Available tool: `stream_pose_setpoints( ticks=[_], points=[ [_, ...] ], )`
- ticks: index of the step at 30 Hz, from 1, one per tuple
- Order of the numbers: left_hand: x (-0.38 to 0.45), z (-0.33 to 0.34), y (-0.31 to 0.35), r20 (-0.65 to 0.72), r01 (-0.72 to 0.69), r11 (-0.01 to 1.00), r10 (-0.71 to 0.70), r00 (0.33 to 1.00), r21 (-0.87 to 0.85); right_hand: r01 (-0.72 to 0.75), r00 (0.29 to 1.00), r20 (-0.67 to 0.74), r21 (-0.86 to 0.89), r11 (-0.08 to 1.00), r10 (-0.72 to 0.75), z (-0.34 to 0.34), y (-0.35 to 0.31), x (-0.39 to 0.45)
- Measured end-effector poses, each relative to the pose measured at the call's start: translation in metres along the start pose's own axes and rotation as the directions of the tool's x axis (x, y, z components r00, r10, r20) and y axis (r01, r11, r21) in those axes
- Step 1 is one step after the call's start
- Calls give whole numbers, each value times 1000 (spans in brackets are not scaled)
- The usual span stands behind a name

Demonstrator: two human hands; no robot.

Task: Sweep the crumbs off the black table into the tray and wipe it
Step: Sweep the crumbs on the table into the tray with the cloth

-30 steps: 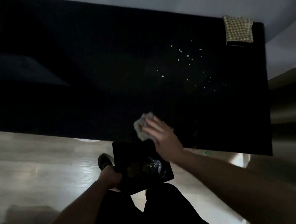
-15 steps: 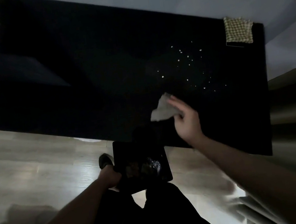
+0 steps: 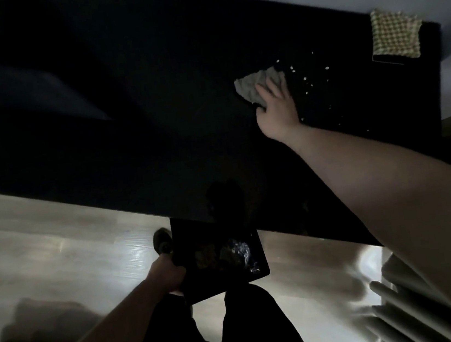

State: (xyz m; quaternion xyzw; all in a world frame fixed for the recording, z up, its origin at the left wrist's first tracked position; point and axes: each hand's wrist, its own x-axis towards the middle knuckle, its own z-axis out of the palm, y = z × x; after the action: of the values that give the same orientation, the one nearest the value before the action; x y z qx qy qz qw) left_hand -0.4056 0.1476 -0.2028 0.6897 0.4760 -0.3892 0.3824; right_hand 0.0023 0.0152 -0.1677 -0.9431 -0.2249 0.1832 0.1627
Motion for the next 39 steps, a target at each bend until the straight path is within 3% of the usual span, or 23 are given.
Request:
stream_pose_setpoints(
  ticks=[4,7,13,16,20,23,28,31,35,39],
  points=[
    [-4,0,4,-2,15,1000,-15,1000,-5,266,961,-96,50,963,-261,30,1,-72],
    [-10,-1,9,-11,9,1000,-9,1000,-10,364,931,-61,154,918,-359,54,-5,-144],
    [-20,-3,17,-31,31,999,-30,999,16,358,892,97,447,820,-442,78,-20,-261],
    [-22,-3,16,-20,24,999,-23,1000,26,248,924,124,525,814,-362,69,-21,-275],
    [-24,-3,15,-8,17,999,-17,1000,44,132,983,27,588,798,-182,40,-22,-234],
    [-23,-3,12,-12,-1,999,1,1000,49,140,990,-96,553,821,-104,10,-28,-173],
    [-25,-5,12,-13,0,1000,0,1000,-10,54,988,-154,462,885,20,-20,-47,-60],
    [-24,-4,11,-16,-1,1000,0,1000,-25,28,993,-117,389,921,19,-25,-61,-9],
    [-17,-2,6,-19,3,999,-3,1000,-32,-61,998,43,134,989,55,-4,-66,23],
    [-14,-4,4,3,-9,999,9,1000,-34,49,995,-87,74,996,-43,34,-64,-7]
  ],
)
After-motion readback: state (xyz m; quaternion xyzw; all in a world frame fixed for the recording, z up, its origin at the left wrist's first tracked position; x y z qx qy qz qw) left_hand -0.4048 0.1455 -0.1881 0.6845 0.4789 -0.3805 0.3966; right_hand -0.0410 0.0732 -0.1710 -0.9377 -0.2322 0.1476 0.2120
